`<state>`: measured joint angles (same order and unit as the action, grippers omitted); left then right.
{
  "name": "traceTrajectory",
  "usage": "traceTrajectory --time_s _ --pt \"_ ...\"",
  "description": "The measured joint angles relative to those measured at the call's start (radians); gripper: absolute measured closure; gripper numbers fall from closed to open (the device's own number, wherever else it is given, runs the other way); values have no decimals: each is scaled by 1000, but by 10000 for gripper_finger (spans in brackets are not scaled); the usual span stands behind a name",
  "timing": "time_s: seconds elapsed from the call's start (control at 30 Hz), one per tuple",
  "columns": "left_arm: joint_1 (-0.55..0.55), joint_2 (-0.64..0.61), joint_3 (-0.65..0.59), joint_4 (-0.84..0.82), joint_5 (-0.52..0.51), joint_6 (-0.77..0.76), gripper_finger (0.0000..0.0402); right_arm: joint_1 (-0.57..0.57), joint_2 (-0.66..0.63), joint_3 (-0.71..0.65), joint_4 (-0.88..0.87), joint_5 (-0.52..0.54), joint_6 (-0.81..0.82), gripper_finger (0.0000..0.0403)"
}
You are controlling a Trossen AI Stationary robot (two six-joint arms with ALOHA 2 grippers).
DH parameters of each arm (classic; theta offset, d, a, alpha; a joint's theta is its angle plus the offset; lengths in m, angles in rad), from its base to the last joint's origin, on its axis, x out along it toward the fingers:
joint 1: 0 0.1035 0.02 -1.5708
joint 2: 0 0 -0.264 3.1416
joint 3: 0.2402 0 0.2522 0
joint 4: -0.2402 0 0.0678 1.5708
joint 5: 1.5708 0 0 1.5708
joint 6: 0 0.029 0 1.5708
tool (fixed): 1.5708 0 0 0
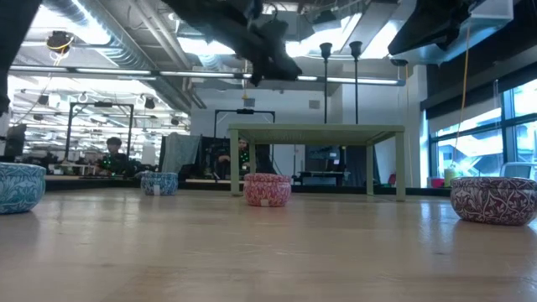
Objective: Pick & Place candle stick holders
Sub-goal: Put the left black candle holder on the shelf
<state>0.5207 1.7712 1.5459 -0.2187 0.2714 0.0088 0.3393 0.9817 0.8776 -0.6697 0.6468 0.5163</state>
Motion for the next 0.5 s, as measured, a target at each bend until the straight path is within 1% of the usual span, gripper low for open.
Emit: traceTrajectory --time_s 0.1,0.2,0.37,0.43,0.5 --pt "-32 -83 0 -173 29 3 276 0 0 0 0 0 0 348" --pt "-74 -174 0 -340 60 58 277 0 0 0 0 0 0 348" --pt "-178 -330 0 -633 39 180 277 0 0 0 0 1 0 348" --pt "-228 -386 0 -742 35 207 277 0 0 0 0 3 0 348" --pt "-281 -435 0 -827 -1 202 277 0 0 0 0 3 -1 348"
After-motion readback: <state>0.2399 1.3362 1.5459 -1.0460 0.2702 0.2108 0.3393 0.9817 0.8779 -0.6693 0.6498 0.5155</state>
